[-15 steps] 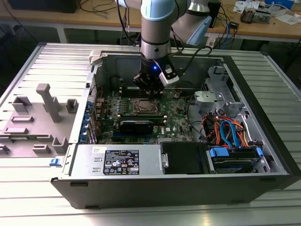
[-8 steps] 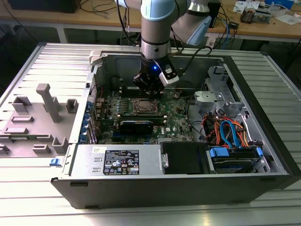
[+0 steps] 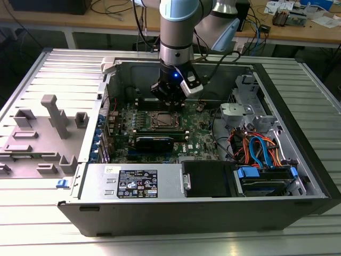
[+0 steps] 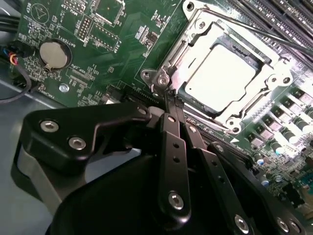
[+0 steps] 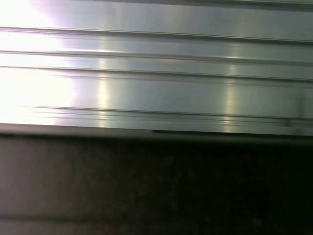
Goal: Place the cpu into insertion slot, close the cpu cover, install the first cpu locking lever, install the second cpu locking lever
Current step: 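Install the first cpu locking lever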
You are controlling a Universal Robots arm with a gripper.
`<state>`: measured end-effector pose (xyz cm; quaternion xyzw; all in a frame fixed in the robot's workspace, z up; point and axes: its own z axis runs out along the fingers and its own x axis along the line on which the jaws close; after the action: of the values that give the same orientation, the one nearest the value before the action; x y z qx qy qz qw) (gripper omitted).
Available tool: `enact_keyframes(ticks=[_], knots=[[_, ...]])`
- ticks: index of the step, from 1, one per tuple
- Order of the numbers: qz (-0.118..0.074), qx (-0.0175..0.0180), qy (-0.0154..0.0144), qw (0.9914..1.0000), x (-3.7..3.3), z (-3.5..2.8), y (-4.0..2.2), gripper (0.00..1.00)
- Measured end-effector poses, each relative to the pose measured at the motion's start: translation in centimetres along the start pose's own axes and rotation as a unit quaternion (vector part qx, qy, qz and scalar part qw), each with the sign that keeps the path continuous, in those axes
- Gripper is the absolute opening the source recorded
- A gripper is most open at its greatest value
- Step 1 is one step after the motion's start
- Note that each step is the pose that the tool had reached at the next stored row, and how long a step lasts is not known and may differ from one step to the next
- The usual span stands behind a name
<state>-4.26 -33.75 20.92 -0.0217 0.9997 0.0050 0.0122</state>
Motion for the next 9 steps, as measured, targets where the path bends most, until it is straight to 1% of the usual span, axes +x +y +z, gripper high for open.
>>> enact_keyframes(ticks=[3, 9], knots=[[0.000, 0.0000, 0.0001, 1.00000, -0.01, -0.46, 0.00, 0.11], [0.000, 0.0000, 0.0001, 1.00000, -0.02, -0.57, -0.07, 0.11]])
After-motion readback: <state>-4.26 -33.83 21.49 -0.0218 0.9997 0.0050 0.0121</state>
